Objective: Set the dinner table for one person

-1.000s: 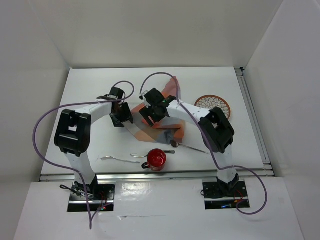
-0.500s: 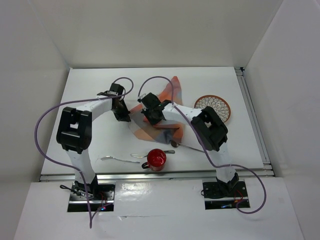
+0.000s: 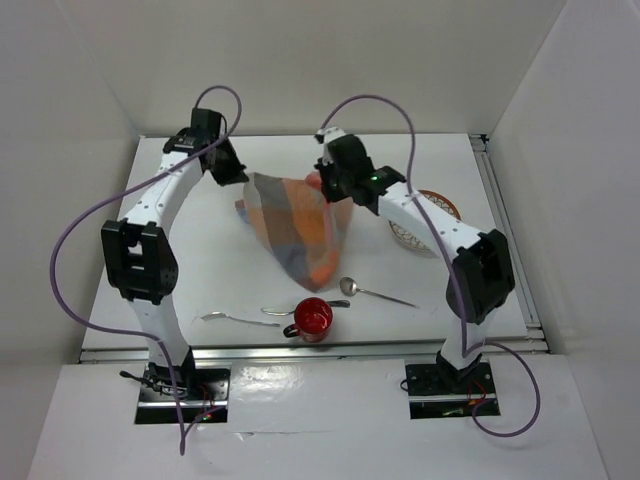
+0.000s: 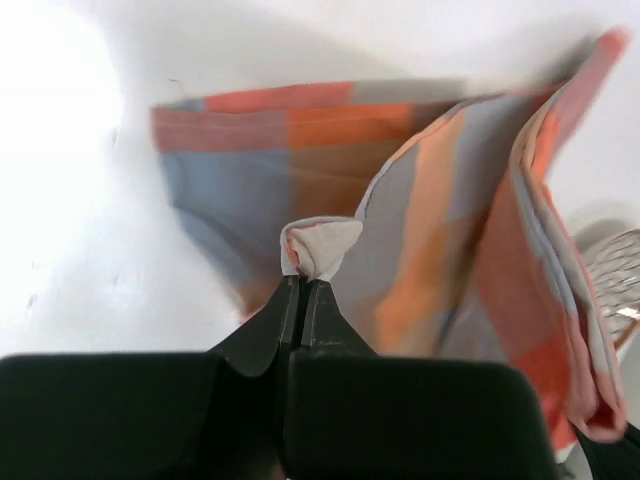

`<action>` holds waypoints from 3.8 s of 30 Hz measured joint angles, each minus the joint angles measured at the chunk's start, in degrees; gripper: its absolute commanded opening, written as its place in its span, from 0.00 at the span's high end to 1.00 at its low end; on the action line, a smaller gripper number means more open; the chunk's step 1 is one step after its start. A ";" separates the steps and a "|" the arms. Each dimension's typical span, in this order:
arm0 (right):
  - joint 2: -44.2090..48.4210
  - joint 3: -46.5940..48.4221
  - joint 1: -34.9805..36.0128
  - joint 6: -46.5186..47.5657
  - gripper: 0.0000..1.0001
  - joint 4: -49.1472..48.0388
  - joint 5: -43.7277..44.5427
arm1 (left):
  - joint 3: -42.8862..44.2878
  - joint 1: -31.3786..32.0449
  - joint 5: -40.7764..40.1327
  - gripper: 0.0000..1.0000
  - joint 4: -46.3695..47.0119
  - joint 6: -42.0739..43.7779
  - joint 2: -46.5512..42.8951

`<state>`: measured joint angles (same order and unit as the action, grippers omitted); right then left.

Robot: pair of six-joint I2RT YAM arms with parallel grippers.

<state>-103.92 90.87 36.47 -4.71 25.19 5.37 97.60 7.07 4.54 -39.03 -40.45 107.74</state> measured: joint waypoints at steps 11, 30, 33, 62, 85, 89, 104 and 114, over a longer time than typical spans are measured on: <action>6.01 -11.87 -13.51 -12.59 1.00 -0.96 -5.01 | 36.39 -0.42 0.00 0.00 -8.74 1.86 29.22; 8.24 -18.91 -17.57 -21.22 1.00 -1.86 -10.93 | -33.53 2.78 13.18 0.20 3.63 -3.52 -9.92; 8.24 -18.88 -17.57 -21.24 1.00 -1.86 -11.43 | -33.16 4.96 13.14 0.23 6.99 -4.92 -6.62; 9.38 -4.83 -21.97 -20.33 1.00 -12.81 -19.85 | 29.92 -1.09 -0.04 0.36 -10.71 11.02 2.71; 18.01 -22.16 -14.82 -23.61 0.94 -3.04 -4.57 | -1.05 -4.61 -10.29 0.31 -16.94 11.21 2.01; 3.54 -12.00 -14.47 -21.59 0.94 -1.22 -3.80 | -5.70 -4.81 -10.49 0.27 -15.50 9.90 1.86; -14.49 -5.95 -14.78 -19.98 0.92 3.37 -5.62 | -19.17 -7.69 -3.32 0.48 -4.63 7.02 1.11; -4.37 -22.93 -16.31 -24.41 0.95 -4.92 -5.01 | -15.50 -6.38 -2.40 0.46 -2.73 7.28 6.62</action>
<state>-108.29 67.94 20.16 -29.12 20.27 0.36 82.11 0.69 2.13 -41.76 -33.17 114.37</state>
